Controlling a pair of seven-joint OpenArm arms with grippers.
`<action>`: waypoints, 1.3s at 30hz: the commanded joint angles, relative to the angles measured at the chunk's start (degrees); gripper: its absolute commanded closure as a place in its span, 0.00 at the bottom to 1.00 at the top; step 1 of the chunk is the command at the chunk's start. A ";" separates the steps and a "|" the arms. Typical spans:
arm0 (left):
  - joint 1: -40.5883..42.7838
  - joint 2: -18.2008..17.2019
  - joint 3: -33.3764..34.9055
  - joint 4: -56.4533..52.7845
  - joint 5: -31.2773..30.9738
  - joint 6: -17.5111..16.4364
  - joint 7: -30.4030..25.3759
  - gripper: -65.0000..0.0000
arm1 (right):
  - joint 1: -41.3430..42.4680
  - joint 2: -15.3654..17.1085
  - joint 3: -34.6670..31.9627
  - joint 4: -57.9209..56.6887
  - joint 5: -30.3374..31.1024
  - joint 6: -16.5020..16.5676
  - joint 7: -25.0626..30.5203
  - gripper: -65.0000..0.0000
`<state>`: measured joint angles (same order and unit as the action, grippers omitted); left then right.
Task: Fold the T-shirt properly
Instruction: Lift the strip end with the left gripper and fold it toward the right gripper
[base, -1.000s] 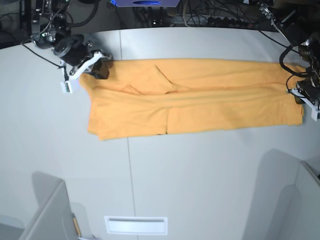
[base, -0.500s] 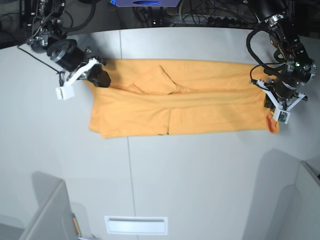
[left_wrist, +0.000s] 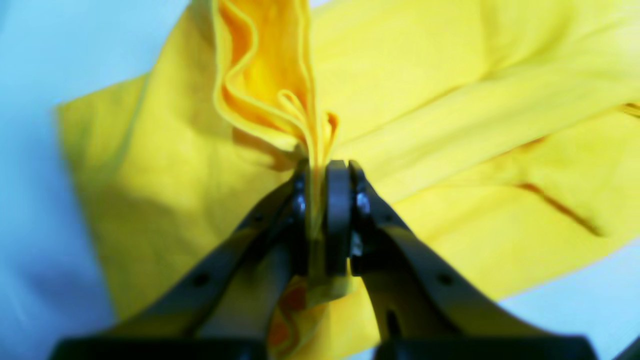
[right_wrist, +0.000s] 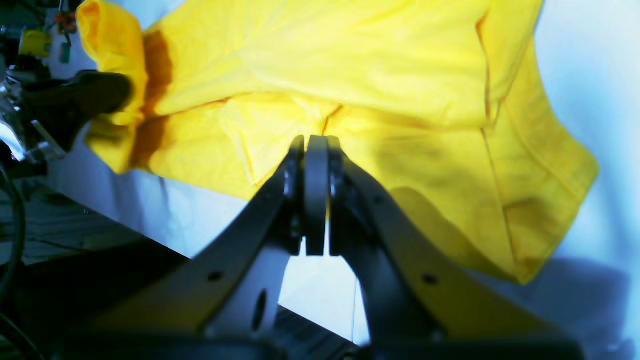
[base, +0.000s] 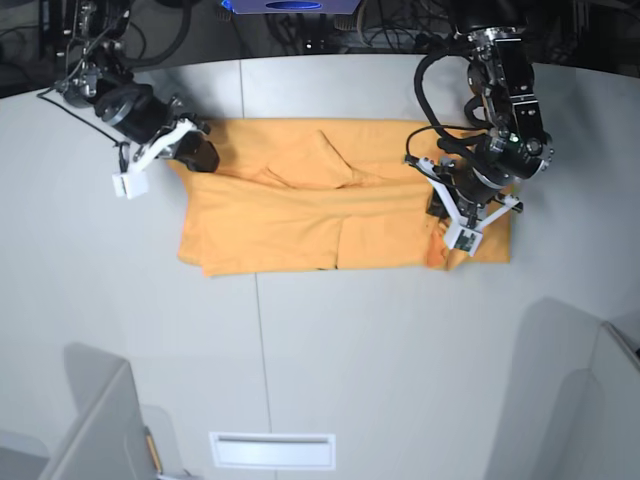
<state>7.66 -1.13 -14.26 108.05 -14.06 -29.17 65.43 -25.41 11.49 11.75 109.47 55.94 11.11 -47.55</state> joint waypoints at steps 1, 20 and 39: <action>-0.67 0.20 1.29 0.92 -0.92 0.99 -1.21 1.00 | 0.22 0.51 0.34 0.82 0.98 0.45 1.00 1.00; -1.55 1.52 8.68 0.74 -0.66 4.60 -1.21 1.00 | 0.84 0.60 0.34 0.82 0.98 0.45 1.00 1.00; -4.54 2.66 8.77 -6.20 -1.10 4.60 -1.12 0.49 | 0.84 0.60 0.16 0.82 0.98 0.45 1.00 1.00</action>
<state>3.92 1.02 -5.61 101.03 -14.31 -24.77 65.19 -24.69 11.51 11.73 109.45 55.94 11.11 -47.55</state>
